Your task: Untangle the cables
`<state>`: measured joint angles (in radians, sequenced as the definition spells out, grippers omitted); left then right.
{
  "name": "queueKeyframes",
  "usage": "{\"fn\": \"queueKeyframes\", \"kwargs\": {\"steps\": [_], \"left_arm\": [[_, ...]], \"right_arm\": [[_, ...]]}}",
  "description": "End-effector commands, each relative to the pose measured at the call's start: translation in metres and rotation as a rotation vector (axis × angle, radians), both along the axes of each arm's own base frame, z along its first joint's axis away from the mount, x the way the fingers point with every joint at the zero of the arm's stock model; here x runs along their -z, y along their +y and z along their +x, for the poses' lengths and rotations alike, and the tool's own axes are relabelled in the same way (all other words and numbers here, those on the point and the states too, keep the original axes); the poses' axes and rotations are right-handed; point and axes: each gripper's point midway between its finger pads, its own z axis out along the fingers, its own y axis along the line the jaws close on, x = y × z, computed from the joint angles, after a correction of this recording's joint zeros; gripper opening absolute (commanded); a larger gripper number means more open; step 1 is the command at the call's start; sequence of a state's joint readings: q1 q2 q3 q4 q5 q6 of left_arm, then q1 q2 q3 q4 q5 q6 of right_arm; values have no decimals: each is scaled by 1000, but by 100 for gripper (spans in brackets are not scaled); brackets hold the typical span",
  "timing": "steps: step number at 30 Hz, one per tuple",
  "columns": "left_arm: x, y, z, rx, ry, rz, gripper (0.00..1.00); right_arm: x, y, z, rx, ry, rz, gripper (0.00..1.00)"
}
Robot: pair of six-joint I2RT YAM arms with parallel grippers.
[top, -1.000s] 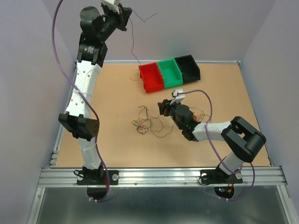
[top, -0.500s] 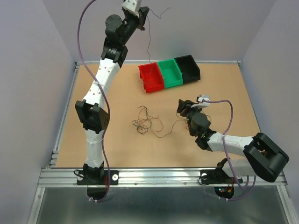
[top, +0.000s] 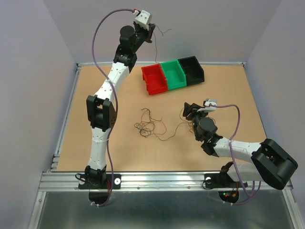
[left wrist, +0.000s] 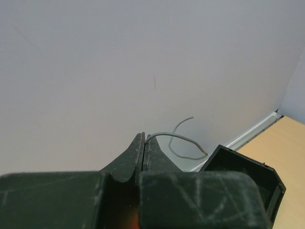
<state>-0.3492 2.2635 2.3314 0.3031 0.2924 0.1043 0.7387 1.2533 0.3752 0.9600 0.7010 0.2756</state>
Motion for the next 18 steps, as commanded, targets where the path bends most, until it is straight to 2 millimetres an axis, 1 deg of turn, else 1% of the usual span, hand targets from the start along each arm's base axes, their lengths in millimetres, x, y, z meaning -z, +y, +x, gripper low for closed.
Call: {"fn": "queueKeyframes", "kwargs": {"steps": [1, 2, 3, 4, 5, 6, 7, 8, 9, 10, 11, 12, 13, 15, 16, 18], "left_arm": [[-73, 12, -27, 4, -171, -60, 0], [-77, 13, -32, 8, -173, -64, 0], [-77, 13, -33, 10, -168, -63, 0], [-63, 13, -31, 13, -138, -51, 0], [-67, 12, -38, 22, -141, -45, 0], [-51, 13, -35, 16, -113, -25, 0], [-44, 14, -35, 15, -100, -14, 0], [-45, 15, -40, 14, -100, -6, 0], [-39, 16, -40, 10, -92, 8, 0], [-18, 17, -38, 4, -63, 38, 0], [-17, 19, -41, 4, -63, 46, 0], [2, 21, -39, 1, -28, 60, 0], [5, 25, -40, -1, -20, 62, 0], [18, 27, -41, 8, 2, 83, 0], [35, 29, -40, 7, 28, 115, 0], [44, 28, -44, 21, 34, 159, 0]], "right_arm": [[-12, -10, 0, 41, -50, 51, 51], [-11, -10, 1, 42, -49, 50, 51], [-11, -10, 1, 42, -49, 52, 51], [-9, -9, 1, 39, -45, 47, 51], [-9, -9, 1, 39, -46, 51, 51], [-9, -9, 1, 36, -47, 49, 51], [-8, -9, 1, 34, -46, 50, 51], [-9, -8, 1, 30, -48, 51, 50], [-8, -8, 1, 27, -46, 49, 50], [-8, -8, 0, 25, -46, 51, 50], [-8, -8, 0, 23, -47, 53, 50], [-10, -8, -1, 21, -52, 60, 50], [-9, -8, -2, 18, -52, 60, 50], [-10, -9, -2, 17, -55, 65, 49], [-11, -9, -3, 15, -58, 69, 49], [-11, -10, -4, 13, -58, 70, 49]]}}
